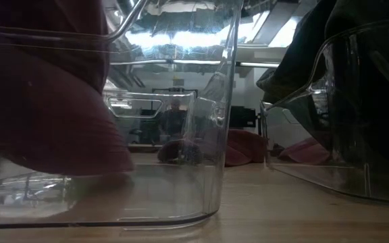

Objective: Pick & Place hat
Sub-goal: Put the top pink cap into the left transparent bin

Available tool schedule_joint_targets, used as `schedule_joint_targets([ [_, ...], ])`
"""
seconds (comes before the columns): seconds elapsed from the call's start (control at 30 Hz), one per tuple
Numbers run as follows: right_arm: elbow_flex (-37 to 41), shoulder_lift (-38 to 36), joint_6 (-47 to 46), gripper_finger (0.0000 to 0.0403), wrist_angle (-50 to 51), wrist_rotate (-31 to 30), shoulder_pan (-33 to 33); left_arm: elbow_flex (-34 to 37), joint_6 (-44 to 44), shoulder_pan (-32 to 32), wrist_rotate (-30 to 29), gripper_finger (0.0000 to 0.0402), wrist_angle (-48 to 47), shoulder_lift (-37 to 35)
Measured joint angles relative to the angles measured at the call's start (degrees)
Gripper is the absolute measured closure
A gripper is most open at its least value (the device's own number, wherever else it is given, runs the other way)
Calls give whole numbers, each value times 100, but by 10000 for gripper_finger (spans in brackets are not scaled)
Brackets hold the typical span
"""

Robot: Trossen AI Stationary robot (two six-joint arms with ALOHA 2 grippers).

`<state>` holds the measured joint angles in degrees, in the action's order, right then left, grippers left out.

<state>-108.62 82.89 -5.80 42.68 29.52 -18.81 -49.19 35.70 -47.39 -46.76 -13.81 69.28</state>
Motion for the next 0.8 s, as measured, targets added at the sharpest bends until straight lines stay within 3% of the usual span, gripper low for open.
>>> schedule_joint_targets([
  [0.3,0,0,-25,205,0,0,0,0,-255,-32,63,387,-19,0],
  [0.8,0,0,-236,205,-1,4,23,-2,-678,-69,11,266,-36,-4],
])
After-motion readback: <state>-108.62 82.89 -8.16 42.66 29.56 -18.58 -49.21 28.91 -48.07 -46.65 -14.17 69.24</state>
